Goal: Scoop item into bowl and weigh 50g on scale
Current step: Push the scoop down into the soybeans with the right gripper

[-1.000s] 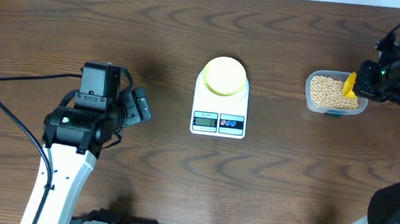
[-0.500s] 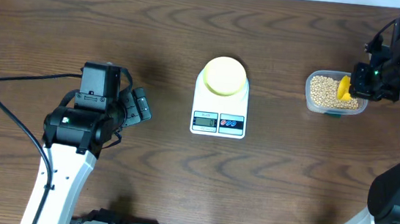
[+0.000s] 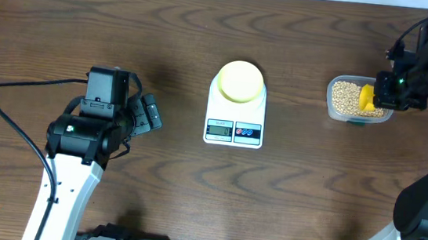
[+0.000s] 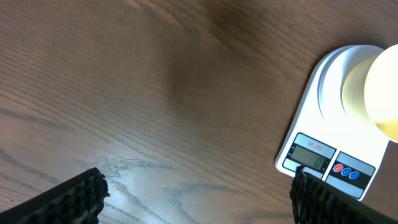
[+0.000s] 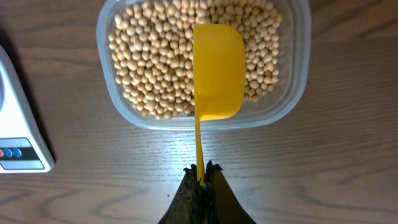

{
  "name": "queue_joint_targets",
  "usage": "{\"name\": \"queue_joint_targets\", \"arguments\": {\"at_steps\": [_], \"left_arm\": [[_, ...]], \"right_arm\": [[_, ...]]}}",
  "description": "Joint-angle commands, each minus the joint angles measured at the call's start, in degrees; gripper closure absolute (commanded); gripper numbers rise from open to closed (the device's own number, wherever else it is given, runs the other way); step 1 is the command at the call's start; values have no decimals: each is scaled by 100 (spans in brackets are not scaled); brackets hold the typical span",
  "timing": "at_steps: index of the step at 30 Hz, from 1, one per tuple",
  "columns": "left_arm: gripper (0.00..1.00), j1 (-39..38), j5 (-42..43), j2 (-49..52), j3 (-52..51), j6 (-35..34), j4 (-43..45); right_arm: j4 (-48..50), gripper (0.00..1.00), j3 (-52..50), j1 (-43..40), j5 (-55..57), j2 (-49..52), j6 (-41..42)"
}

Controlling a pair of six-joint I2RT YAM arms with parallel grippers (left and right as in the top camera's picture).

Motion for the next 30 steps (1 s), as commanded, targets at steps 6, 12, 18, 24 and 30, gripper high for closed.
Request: {"name": "queue_joint_targets", "arguments": {"at_steps": [6,12,18,24,30], "left_arm": [[4,35,-98,7,61,-7,-13],[4,35,-98,7,61,-7,-13],[4,35,-98,7,61,-7,-13],[4,35,-98,7,61,-7,-13],[4,35,-98,7,61,-7,-13]], "right_arm": [[98,99,-151,214,-186,50,-201],[179,99,-249,260,-192,50,-201],[354,99,-551,260,-186,50,-201],[455,99,-625,260,-590,50,-199],[529,99,-625,203,-1126,50,-120]]}}
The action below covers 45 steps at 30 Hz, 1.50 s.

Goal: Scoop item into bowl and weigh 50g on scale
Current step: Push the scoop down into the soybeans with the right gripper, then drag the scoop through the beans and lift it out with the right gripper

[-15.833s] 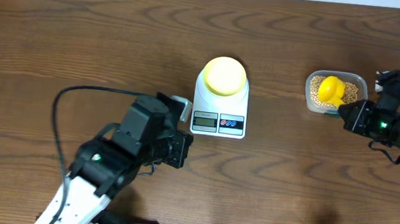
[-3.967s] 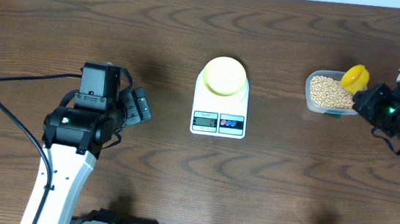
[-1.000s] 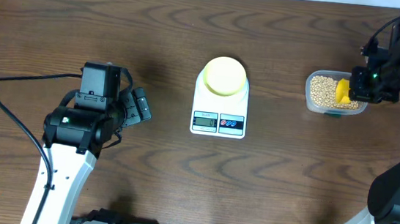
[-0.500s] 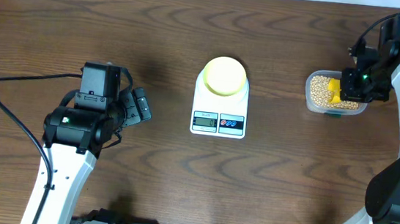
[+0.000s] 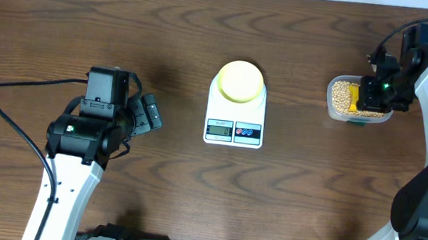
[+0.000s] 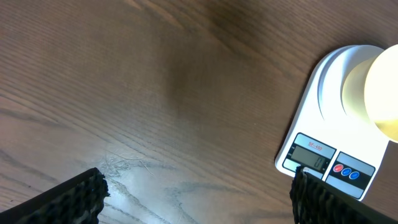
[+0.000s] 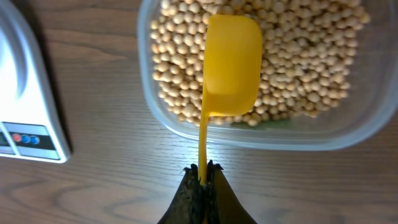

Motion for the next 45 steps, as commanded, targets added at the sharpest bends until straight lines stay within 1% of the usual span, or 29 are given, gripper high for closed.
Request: {"name": "queue_joint_targets", "arguments": {"at_steps": [1,4,10,17,24,30,33,36,41,45], "left_arm": [[4,35,-98,7,61,-7,-13],[4,35,-98,7,61,-7,-13],[4,35,-98,7,61,-7,-13],[4,35,-98,7,61,-7,-13],[4,35,-98,7,61,-7,-13],[4,35,-98,7,61,-7,-13],[4,35,-98,7,61,-7,-13],[4,35,-98,7,61,-7,-13],[4,35,-98,7,61,-7,-13],[4,35,-96,7,61,-7,-13]], "right_arm": [[33,99,-63,-61,-678,50,61],[57,99,-68,-155,-988,50,76],[52,99,-144,-334,-1025,50,76],[201,99,-514,-581,-1152,50,76],[304,99,-656,-1025,-2017,50,72],[553,99,-970,-1403,-2719,50,44],[610,99,-1128,-1561,-3106,50,-94],[684,99,-1276,-1644,-3563,50,-229],[870,99,-1434,-1707,-4113,50,-229],[909,99,-1447,-1733,-4122,50,-225]]}}
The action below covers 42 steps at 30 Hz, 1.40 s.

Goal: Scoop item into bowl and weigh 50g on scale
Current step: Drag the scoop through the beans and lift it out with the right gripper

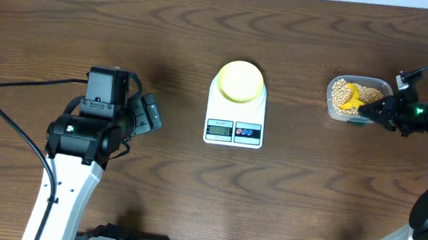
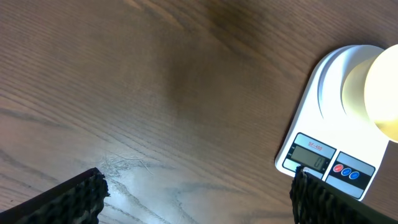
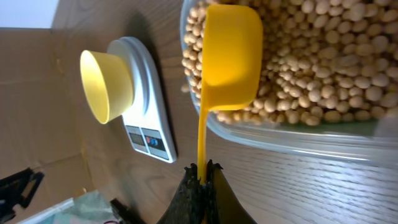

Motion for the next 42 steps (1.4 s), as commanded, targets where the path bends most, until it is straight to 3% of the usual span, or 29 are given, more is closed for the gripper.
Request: {"name": "queue_joint_targets", "arguments": {"at_steps": [1,19,42], "left_arm": [[4,35,-98,7,61,-7,-15],[4,35,-98,7,61,-7,-15],[4,35,-98,7,61,-7,-15]], "right_arm": [[33,99,-24,-81,-498,50,-125],[0,99,-24,-581,-125,50,-127],[-323,99,-24,-809,-1207,50,-599]]}}
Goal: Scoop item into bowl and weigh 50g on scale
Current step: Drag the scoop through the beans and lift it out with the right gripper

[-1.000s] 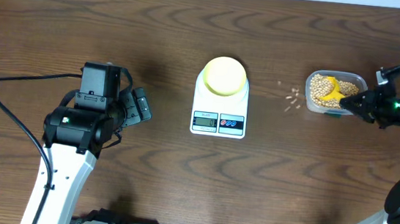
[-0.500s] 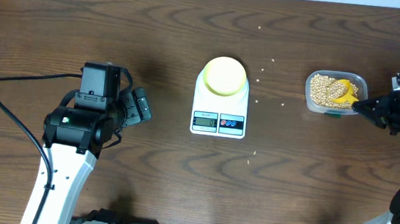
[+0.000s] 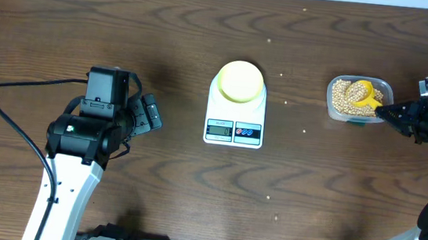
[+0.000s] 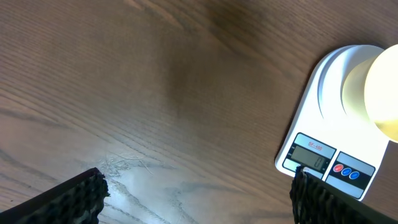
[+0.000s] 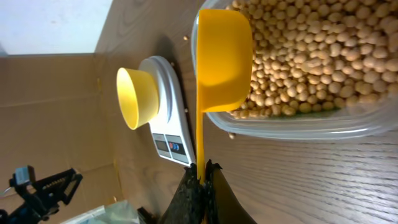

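Observation:
A white digital scale [image 3: 235,114] stands mid-table with a yellow bowl [image 3: 239,81] on its platform. To its right sits a clear tub of soybeans [image 3: 348,101]. My right gripper [image 3: 395,115] is shut on the handle of a yellow scoop [image 3: 365,92], whose cup lies over the beans. The right wrist view shows the scoop [image 5: 222,55] from its back, the tub [image 5: 298,121], the bowl [image 5: 137,98] and the right gripper [image 5: 203,169]. My left gripper [image 3: 149,114] rests open left of the scale, its fingertips [image 4: 71,198] wide apart.
Several loose soybeans lie scattered on the brown table, one [image 3: 286,103] between scale and tub, another [image 3: 268,196] nearer the front. One bean [image 5: 231,135] lies just outside the tub wall. The scale display [image 4: 314,157] shows in the left wrist view.
The scoop's cup has shifted from the tub's left end to its upper middle, and my right gripper sits a little further right. Loose beans now lie scattered on the table around the scale.
My right gripper held the scoop over the tub, reaching in from the far right. Then it stood behind the tub. Then it had swung round to the tub's right side with the cup in the beans. Now the cup is mid-tub and beans are strewn about. The left arm stayed still.

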{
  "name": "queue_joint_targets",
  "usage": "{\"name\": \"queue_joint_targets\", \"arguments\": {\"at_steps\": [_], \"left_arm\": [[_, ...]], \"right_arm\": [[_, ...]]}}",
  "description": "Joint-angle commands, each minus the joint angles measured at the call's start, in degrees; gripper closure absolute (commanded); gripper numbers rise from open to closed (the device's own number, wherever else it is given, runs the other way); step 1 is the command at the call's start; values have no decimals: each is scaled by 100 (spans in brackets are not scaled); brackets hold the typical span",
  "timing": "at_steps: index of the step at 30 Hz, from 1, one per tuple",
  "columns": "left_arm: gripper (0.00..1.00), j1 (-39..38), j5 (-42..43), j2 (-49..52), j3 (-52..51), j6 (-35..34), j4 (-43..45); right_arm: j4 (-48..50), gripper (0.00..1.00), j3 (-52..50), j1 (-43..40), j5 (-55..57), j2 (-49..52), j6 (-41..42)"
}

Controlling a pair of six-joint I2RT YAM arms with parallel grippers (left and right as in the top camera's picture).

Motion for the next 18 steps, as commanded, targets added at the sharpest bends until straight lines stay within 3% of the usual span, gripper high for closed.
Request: {"name": "queue_joint_targets", "arguments": {"at_steps": [1,18], "left_arm": [[4,35,-98,7,61,-7,-15],[4,35,-98,7,61,-7,-15]], "right_arm": [[-11,99,-17,-48,-538,50,-249],[-505,99,-17,-195,-1377,50,-498]]}}
